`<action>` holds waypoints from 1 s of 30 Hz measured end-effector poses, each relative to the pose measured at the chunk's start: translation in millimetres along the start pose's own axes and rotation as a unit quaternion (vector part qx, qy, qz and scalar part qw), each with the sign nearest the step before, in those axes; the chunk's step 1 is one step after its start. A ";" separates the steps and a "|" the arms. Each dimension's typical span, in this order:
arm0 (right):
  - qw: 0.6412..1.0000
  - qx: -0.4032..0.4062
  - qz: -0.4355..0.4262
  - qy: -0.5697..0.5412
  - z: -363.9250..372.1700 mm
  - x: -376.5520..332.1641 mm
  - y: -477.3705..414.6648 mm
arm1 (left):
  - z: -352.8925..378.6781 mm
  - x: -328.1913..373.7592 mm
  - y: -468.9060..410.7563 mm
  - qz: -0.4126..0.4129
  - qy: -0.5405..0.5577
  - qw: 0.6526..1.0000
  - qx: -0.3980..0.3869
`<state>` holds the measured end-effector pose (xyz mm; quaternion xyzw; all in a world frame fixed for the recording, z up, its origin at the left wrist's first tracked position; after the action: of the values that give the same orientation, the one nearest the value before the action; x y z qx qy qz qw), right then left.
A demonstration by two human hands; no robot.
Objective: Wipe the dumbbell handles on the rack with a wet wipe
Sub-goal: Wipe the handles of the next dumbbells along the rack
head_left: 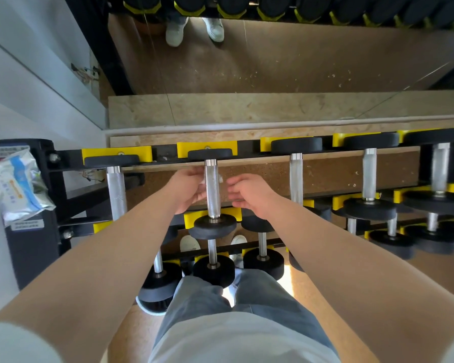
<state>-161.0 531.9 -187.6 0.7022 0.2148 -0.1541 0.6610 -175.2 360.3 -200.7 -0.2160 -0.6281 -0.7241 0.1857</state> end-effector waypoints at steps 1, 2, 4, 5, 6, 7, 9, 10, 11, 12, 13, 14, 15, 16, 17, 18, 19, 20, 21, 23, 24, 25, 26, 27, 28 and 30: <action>1.000 -0.001 0.005 0.000 -1.3 0.9 -0.4 | -1.5 -7.5 3.4 -0.023 -0.081 0.996 -0.008; 1.000 -0.004 0.012 0.005 -1.7 2.1 0.1 | -3.4 -13.7 7.5 -0.038 -0.187 0.982 -0.015; 0.999 -0.005 0.029 0.018 -0.5 4.0 1.7 | -3.1 -18.4 10.9 -0.034 -0.344 0.938 -0.028; 0.999 -0.004 0.037 0.024 0.8 5.0 2.9 | -1.9 -17.3 11.7 -0.033 -0.369 0.928 -0.030; 0.999 -0.004 0.041 0.033 2.2 5.5 3.8 | -0.2 -15.1 13.2 -0.038 -0.371 0.927 -0.034; 0.998 -0.010 0.041 0.045 3.8 6.1 4.7 | 0.8 -12.5 13.4 -0.044 -0.354 0.934 -0.034; 0.997 -0.030 0.034 0.062 7.9 5.9 5.8 | -1.7 -4.7 11.4 -0.049 -0.245 0.968 -0.002; 0.997 -0.037 0.031 0.064 9.6 5.1 6.1 | -3.8 -0.1 8.6 -0.037 -0.151 0.988 0.024; 0.997 -0.040 0.027 0.060 10.5 3.6 6.7 | -5.7 5.7 6.3 -0.013 -0.060 0.997 0.048; 0.997 -0.041 0.022 0.054 10.9 1.5 7.3 | -7.3 11.6 6.0 0.015 0.004 0.998 0.066; 0.998 -0.041 0.015 0.050 11.0 0.0 7.1 | -8.0 14.0 6.8 0.037 0.050 0.995 0.073; 0.998 -0.041 0.005 0.047 10.6 -1.5 6.7 | -9.2 12.2 7.7 0.050 0.081 0.993 0.074; 0.998 -0.040 -0.007 0.043 10.2 -2.9 6.4 | -10.5 7.1 9.3 0.055 0.102 0.991 0.070; 0.998 -0.039 -0.017 0.037 9.7 -4.0 6.5 | -12.9 -1.3 11.9 0.052 0.105 0.991 0.068; 0.999 -0.036 -0.024 0.030 9.0 -4.5 6.7 | -15.2 -10.5 14.6 0.047 0.088 0.993 0.064; 0.999 -0.034 -0.027 0.025 8.5 -4.3 7.1 | -17.7 -19.7 17.4 0.037 0.046 0.996 0.062; 0.999 -0.033 -0.025 0.022 8.2 -2.9 7.8 | -19.7 -28.5 19.9 0.025 -0.018 0.998 0.060; 0.999 -0.032 -0.020 0.021 8.9 -0.9 8.6 | -21.3 -36.1 22.3 0.013 -0.088 0.994 0.058; 0.999 -0.033 -0.014 0.023 9.9 1.4 9.2 | -21.4 -41.5 24.8 0.004 -0.140 0.989 0.055; 0.999 -0.033 -0.002 0.032 12.2 6.2 9.9 | -22.6 -46.6 27.3 -0.005 -0.164 0.985 0.058; 0.999 -0.034 0.003 0.035 12.8 8.2 9.9 | -23.6 -45.3 26.1 -0.001 -0.144 0.987 0.068; 0.999 -0.036 0.007 0.036 13.2 10.2 10.0 | -24.0 -40.8 24.8 0.005 -0.104 0.991 0.080; 0.999 -0.038 0.009 0.037 13.5 11.6 10.0 | -23.4 -33.9 23.2 0.013 -0.052 0.994 0.092; 0.998 -0.040 0.008 0.038 13.7 11.9 10.1 | -21.2 -24.9 21.4 0.025 0.002 0.994 0.102; 0.998 -0.041 0.005 0.039 13.9 11.2 10.7 | -19.6 -15.5 18.6 0.038 0.053 0.992 0.110; 0.998 -0.043 -0.002 0.041 14.0 9.0 11.4 | -16.2 0.4 13.6 0.059 0.107 0.985 0.121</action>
<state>-146.5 518.5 -183.4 0.6787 0.2493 -0.1177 0.6808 -169.5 342.3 -191.1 -0.1503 -0.6738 -0.6494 0.3189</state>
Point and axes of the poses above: each hand's wrist, its own y-axis away from the middle knuckle, its own z-axis out of the palm, x = y × z, the point moved 6 cm from there along -y, towards the middle knuckle, and after that the axes turned 6 degrees about -y, right-handed, at the moved point
